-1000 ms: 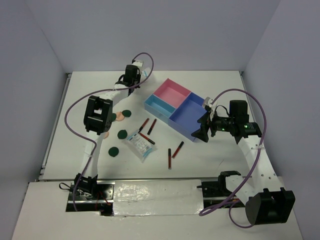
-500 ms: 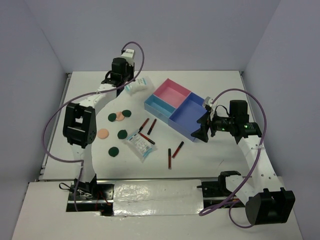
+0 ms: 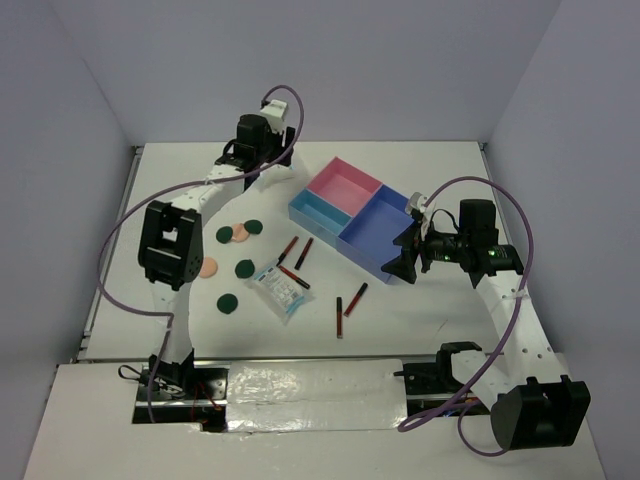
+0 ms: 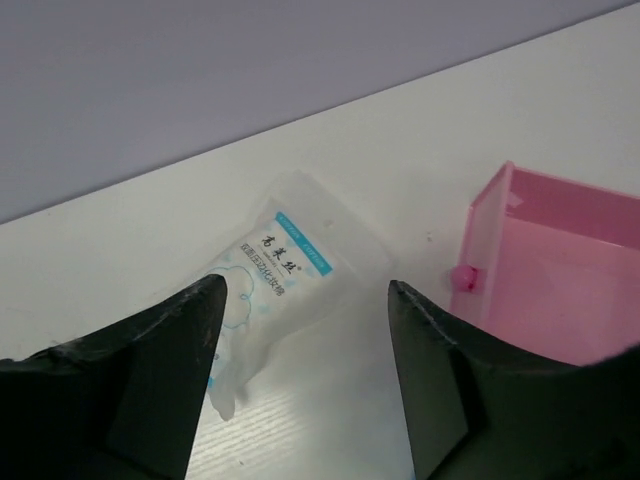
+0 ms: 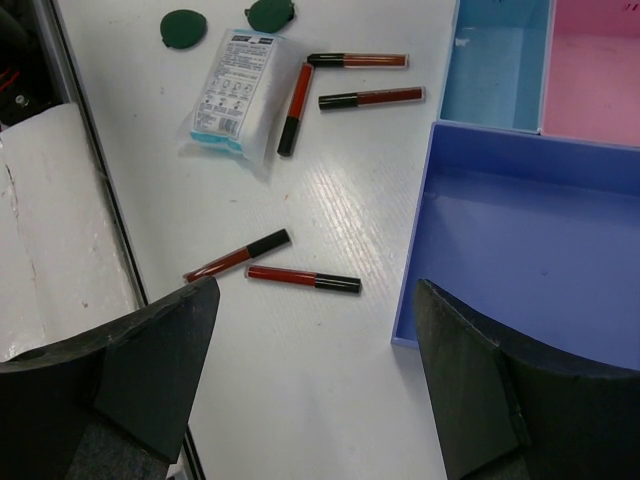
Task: Organize the makeup
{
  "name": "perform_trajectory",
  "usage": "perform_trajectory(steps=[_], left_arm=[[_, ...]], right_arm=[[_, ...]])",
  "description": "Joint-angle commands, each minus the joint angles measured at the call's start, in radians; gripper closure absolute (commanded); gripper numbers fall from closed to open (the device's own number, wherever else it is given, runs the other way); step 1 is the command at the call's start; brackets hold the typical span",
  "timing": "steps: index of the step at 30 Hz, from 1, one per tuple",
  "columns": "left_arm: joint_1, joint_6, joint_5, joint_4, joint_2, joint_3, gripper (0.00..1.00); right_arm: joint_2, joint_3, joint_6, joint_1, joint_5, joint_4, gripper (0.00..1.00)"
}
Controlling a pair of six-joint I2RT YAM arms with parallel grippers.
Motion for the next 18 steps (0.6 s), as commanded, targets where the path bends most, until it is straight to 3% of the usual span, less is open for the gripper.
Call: perform_trajectory(steps=[1,10,18], left_arm=[[-0.001,0.054,-0.037,-0.084,0.128,0.118,0.21],[-0.009,0.201,-0.144,-0.245,0.352,0.387,0.21],[-0.009,0.235,-0.134,-0.305,0.423,0.430,0.22]], right_arm=[[-0.016,0.025,0.002,-0.004,-0.022,0.027,0.14],[-0.020,0.027,-0.013,-0.008,-0.001,0.002,0.14],[-0.002,0.036,-0.011,-0.016,0.002,0.010,0.14]])
